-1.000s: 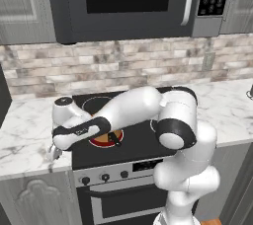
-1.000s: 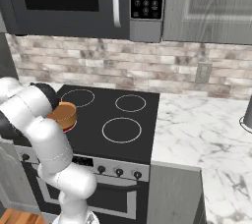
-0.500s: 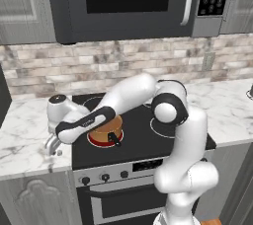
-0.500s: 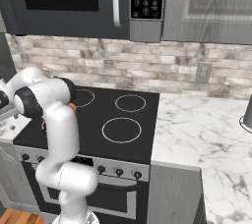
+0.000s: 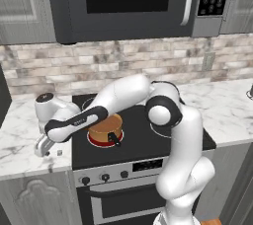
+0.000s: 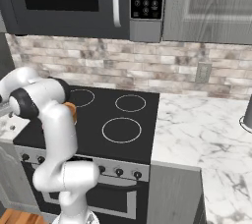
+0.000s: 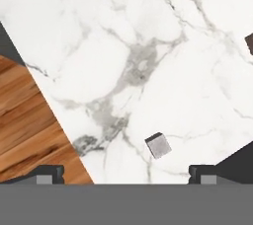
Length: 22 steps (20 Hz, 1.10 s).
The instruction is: Pick up the sugar cube(s) and place them in the saucepan with hot chocolate.
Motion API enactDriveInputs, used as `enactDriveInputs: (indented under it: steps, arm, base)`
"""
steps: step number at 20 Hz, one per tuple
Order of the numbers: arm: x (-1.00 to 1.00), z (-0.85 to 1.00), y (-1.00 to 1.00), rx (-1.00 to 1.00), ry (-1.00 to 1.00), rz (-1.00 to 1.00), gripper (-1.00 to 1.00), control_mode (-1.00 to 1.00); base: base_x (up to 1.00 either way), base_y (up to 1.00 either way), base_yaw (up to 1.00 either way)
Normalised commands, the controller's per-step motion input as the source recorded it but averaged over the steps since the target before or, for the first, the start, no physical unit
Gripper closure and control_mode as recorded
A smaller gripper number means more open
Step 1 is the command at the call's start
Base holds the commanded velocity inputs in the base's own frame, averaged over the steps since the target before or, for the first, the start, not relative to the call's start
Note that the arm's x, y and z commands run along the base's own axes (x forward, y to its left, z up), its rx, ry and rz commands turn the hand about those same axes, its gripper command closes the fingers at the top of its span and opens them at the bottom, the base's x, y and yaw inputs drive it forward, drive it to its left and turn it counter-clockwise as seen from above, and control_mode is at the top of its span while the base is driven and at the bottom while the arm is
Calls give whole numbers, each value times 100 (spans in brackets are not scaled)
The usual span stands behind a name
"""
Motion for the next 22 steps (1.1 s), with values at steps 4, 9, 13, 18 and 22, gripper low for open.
enactDriveInputs:
  steps: [4,9,13,18,22]
  arm:
    - [-20,-7,-9,0,0,0,-100,-100]
    - [-14,-20,-17,0,0,0,-100,-100]
    - [0,-18,-20,0,-4,0,-100,-100]
    - [7,0,-12,0,-1,0,-100,-100]
    - [12,-1,-1,0,0,0,-100,-100]
  base:
    - [0,0,0]
    - [0,0,0]
    - [0,0,0]
    - [0,0,0]
    - [0,0,0]
